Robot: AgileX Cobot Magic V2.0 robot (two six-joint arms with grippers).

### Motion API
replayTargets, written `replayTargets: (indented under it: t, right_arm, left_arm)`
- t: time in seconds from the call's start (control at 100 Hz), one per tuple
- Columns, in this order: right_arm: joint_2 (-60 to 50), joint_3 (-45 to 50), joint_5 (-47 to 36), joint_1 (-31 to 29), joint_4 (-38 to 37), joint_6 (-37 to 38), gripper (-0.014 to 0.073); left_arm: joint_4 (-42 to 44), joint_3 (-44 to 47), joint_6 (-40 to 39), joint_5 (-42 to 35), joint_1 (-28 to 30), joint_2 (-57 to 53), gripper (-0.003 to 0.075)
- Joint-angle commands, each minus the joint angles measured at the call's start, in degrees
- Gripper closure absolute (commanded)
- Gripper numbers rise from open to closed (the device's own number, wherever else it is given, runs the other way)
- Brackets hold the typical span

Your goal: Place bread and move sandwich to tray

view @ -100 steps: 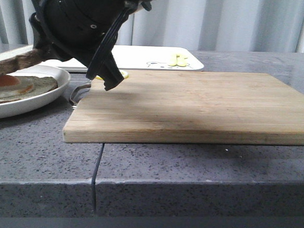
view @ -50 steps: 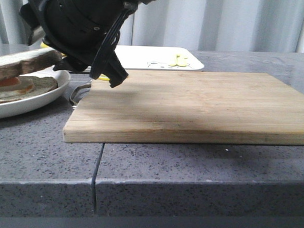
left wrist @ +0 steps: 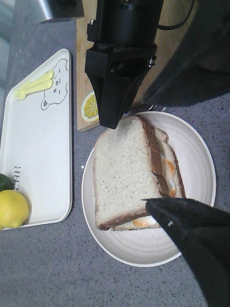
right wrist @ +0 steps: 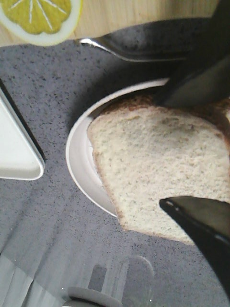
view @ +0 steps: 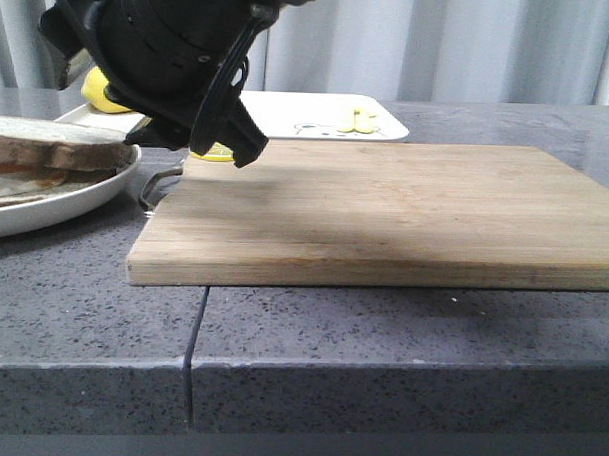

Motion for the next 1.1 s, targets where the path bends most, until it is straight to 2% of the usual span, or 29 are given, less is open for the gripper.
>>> replayTargets:
  t: [0.0, 0.15, 0.4, 0.54, 0.71, 0.9, 1.09]
  right_arm:
    - [-4.4, -1.5, -0.2, -0.1, 0.2, -2.2, 0.0167]
    - [-7.6, -1.5, -0.7, -1.3, -3.6, -4.8, 0.0167]
    - [-16.9, 1.3, -0.4, -6.3, -15.1, -6.2, 0.0167]
    - [-23.8, 6.5, 0.7, -12.3, -21.6, -6.2, 0.0167]
    - [-32.5, 14.0, 4.4, -22.7, -29.8, -6.2, 0.0167]
    - [-41.3, 20.6, 9.1, -33.0, -44.5, -6.1, 0.0167]
    - [-49.6, 25.9, 13.1, -41.2, -55.0, -5.0, 0.0167]
  left_arm:
    - [-1.5, -2.0, 0.0, -3.4, 0.1, 0.3, 0.0335]
    - [-1.5, -2.0, 0.0, -3.4, 0.1, 0.3, 0.0335]
    - [-1.5, -2.0, 0.0, -3.4, 0.1, 0.3, 0.0335]
    - [-1.5, -2.0, 0.0, -3.4, 0.1, 0.3, 0.0335]
    - [-1.5, -2.0, 0.0, -3.4, 0.1, 0.3, 0.0335]
    - [-1.5, -2.0, 0.0, -3.4, 0.1, 0.3, 0.0335]
    - [-1.5, -2.0, 0.0, -3.4, 0.1, 0.3, 0.0335]
